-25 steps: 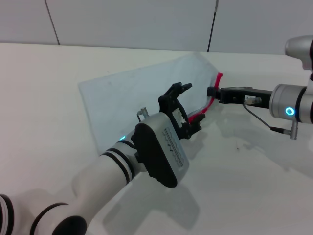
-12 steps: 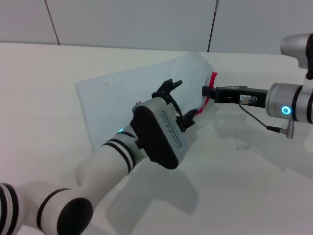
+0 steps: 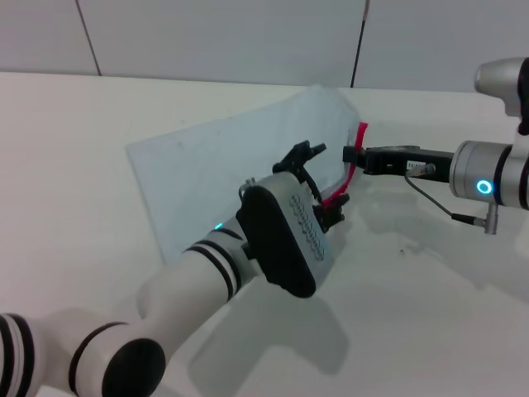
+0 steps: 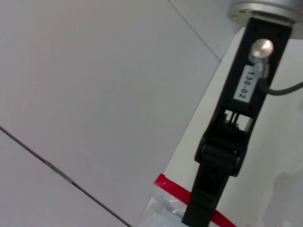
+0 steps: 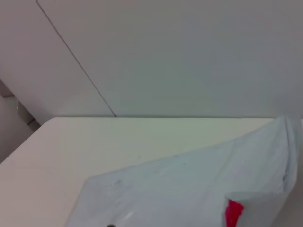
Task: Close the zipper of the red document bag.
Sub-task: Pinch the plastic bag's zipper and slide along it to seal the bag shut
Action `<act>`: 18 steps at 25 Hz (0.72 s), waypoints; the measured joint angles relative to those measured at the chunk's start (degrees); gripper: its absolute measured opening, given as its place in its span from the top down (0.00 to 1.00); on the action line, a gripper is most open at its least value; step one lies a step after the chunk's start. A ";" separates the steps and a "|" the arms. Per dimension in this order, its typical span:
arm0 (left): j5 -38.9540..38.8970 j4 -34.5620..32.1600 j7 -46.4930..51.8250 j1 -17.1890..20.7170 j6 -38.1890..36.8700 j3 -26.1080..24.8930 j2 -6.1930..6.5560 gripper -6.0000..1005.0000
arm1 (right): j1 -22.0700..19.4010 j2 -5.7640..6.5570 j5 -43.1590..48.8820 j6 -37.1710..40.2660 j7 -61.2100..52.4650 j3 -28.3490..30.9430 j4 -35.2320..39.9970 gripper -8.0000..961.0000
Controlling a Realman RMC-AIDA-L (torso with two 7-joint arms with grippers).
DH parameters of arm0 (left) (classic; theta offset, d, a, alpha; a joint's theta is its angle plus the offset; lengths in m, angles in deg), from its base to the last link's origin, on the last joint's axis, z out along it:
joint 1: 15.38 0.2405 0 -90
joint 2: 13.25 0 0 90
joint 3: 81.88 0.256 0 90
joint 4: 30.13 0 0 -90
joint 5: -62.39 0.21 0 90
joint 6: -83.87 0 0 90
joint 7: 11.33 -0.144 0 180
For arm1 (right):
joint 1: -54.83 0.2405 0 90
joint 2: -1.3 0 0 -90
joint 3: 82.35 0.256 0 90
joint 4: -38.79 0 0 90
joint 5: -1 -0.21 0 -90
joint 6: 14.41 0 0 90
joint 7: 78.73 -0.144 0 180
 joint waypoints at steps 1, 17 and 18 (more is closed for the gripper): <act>0.00 0.17 -0.45 0.33 -0.05 0.00 0.00 0.16 | -0.07 0.00 0.00 -0.03 0.00 0.04 0.02 0.97; 0.93 1.91 -3.61 3.35 -5.70 1.58 0.02 0.16 | -0.23 0.00 -0.23 1.33 0.53 1.06 -0.23 0.97; 1.39 1.89 -3.51 3.40 -5.85 1.61 0.01 0.16 | -0.21 -0.01 -0.37 2.00 0.72 1.18 -0.26 0.97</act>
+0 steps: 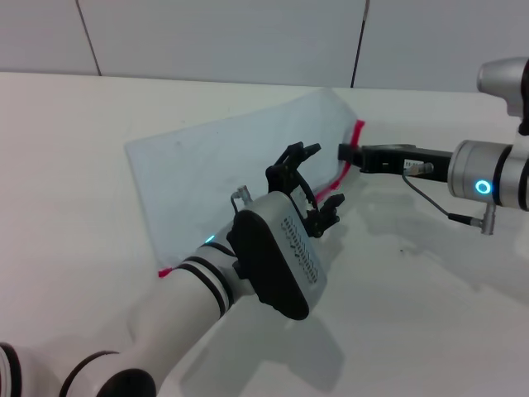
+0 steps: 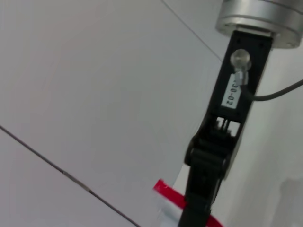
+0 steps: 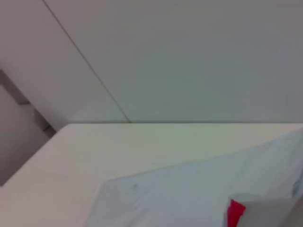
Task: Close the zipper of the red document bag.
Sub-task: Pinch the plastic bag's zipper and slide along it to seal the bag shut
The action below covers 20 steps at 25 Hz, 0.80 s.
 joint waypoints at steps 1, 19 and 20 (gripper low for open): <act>0.30 -0.08 0.03 0.06 -0.06 0.01 0.00 0.16 | 0.04 -0.03 -0.14 0.76 0.21 0.10 -0.02 0.97; 0.79 -2.51 1.01 0.40 -3.96 2.82 -0.06 0.16 | 1.34 0.00 -0.43 4.88 2.25 0.21 -2.16 0.97; 0.81 -2.64 1.02 0.48 -4.18 2.84 -0.07 0.16 | 1.36 0.00 -0.40 5.20 2.26 0.15 -2.19 0.97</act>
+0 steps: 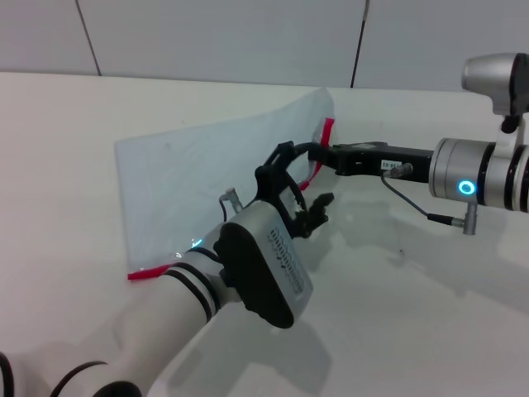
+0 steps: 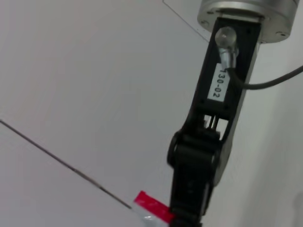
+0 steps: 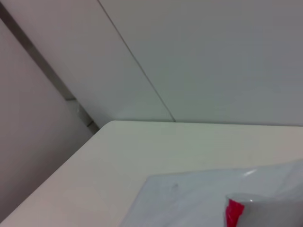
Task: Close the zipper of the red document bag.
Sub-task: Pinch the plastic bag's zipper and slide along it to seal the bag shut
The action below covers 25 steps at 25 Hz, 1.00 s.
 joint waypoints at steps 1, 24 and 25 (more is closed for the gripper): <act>-0.01 -0.30 0.02 0.06 -0.35 -0.01 0.00 0.16 | 0.03 -0.10 0.14 0.53 0.01 -0.09 -0.10 0.97; 0.71 -1.49 0.06 1.33 -5.61 4.09 -0.08 0.16 | -0.23 -0.08 -1.31 0.06 0.12 0.22 0.46 0.96; 0.71 -1.58 0.01 1.45 -6.05 4.09 -0.08 0.16 | -0.23 -0.08 -1.30 0.04 0.12 0.22 0.42 0.96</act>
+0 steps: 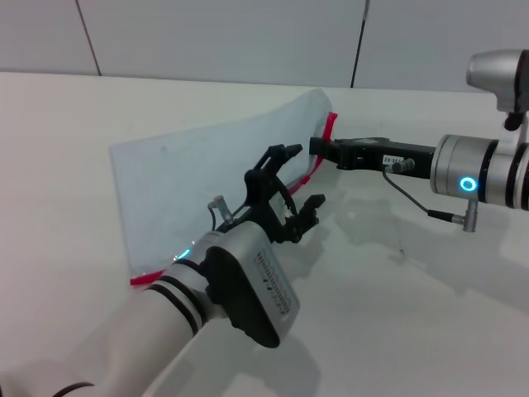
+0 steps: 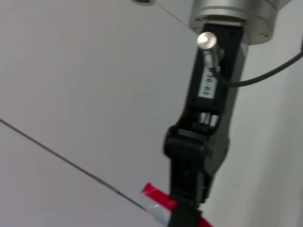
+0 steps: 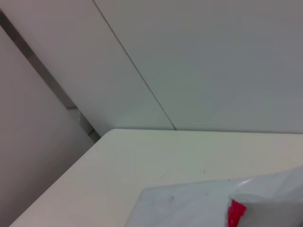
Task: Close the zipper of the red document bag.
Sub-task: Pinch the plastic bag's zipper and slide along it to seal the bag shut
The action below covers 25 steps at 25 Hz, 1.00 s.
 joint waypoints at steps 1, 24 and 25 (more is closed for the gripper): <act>0.00 -0.09 -0.03 0.14 -0.61 0.00 0.00 0.16 | 0.00 0.00 -0.01 -0.01 0.00 0.00 -0.05 0.96; 1.37 -1.94 0.15 0.54 -3.41 0.46 0.04 0.16 | 0.79 -0.09 0.15 0.54 0.71 -0.34 -0.86 0.96; 1.38 -1.96 0.15 0.50 -3.44 0.38 0.04 0.16 | 0.81 -0.09 0.17 0.54 0.73 -0.35 -0.88 0.96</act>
